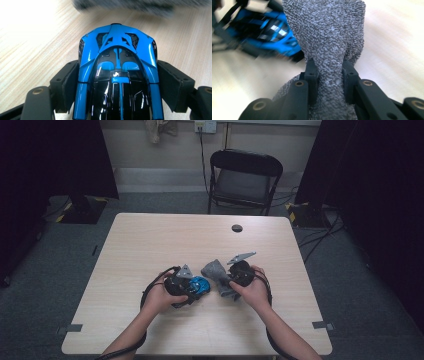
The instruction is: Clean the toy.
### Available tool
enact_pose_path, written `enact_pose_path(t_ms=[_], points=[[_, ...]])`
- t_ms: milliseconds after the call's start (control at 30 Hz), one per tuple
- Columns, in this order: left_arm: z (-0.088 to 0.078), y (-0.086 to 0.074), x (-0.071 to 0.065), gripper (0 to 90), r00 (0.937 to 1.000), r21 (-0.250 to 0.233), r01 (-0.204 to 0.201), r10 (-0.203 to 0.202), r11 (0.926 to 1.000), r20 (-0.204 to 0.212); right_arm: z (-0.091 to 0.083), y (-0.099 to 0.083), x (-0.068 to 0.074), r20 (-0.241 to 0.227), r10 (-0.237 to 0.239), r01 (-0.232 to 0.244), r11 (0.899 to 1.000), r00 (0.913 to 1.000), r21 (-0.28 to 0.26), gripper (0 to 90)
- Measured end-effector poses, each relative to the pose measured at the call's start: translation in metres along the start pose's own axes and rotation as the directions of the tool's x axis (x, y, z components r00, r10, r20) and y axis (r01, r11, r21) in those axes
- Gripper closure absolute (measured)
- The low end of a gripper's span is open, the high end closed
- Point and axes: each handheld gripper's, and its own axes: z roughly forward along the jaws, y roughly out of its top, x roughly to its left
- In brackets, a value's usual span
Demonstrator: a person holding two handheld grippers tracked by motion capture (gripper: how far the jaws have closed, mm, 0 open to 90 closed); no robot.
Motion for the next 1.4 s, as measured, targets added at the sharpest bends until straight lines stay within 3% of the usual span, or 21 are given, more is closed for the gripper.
enact_pose_path(t_ms=[200,367,533,567,1033,1400], points=[[-0.001,-0.001,0.0,24.4,1.0,-0.006,-0.005,0.005,1.0,0.005,0.008,0.012,-0.007,0.048,0.035,-0.035,0.999,0.9982,-0.002,72.1],[-0.002,-0.001,0.0,24.5,1.0,-0.01,-0.005,0.005,0.9999,0.006,0.024,0.019,-0.002,0.072,-0.002,-0.001,0.999,0.9974,0.039,72.1],[-0.004,0.0,-0.001,24.4,1.0,-0.017,-0.008,0.008,0.9998,0.002,0.039,0.021,0.005,0.053,-0.018,0.014,0.997,0.9984,0.072,72.0],[-0.004,0.0,-0.001,24.5,1.0,-0.021,-0.007,0.007,0.9998,0.002,0.043,0.021,0.009,0.044,-0.04,0.036,0.996,0.9983,0.085,71.9],[-0.004,0.0,0.0,24.5,1.0,-0.021,-0.007,0.007,0.9998,0.003,0.035,0.015,0.017,0.009,-0.113,0.111,0.989,0.9936,0.093,71.9],[-0.004,0.0,0.0,24.5,1.0,-0.026,0.007,-0.007,0.9996,-0.002,0.024,0.006,0.013,-0.009,-0.102,0.102,0.991,0.9948,0.084,71.9]])
